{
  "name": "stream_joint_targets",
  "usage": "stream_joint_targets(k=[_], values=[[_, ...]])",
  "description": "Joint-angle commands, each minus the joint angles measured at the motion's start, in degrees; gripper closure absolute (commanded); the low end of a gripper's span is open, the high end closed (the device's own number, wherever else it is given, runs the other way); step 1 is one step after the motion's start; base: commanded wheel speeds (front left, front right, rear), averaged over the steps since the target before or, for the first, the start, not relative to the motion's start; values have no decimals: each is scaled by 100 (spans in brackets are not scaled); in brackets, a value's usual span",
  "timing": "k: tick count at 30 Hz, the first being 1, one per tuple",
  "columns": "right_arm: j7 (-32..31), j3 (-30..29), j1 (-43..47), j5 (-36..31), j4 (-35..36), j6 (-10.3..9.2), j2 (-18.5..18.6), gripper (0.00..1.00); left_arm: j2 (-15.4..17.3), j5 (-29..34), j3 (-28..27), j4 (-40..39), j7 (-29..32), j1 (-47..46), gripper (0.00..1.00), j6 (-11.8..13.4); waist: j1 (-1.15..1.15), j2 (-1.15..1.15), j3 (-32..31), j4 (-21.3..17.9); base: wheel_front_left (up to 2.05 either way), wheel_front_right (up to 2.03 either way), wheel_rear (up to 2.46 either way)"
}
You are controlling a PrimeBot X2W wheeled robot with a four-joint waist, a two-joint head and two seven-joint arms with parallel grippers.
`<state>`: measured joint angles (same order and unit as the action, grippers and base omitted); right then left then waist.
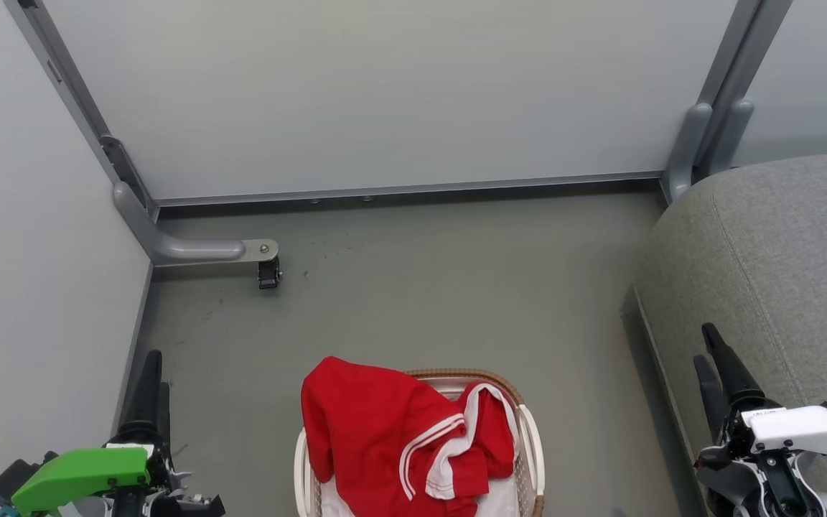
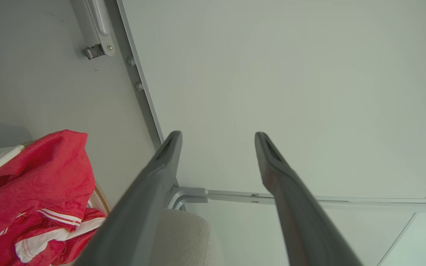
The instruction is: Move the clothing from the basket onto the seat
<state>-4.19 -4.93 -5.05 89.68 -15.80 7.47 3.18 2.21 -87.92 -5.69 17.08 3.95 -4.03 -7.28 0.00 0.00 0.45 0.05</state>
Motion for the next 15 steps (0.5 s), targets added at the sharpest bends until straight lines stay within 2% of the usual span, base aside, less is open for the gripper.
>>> stream_joint_targets(k=[1,15], values=[[74,42,-132,-170,107,4,111,0,58,268,7,-74,-61,-183,0,-4,0,0,7,1,0,0,0],[426,108,-248,-1834,131,4,211,0,66,2276,110,-22,-410,-263,0,0,0,0,75,-3,0,0,0]])
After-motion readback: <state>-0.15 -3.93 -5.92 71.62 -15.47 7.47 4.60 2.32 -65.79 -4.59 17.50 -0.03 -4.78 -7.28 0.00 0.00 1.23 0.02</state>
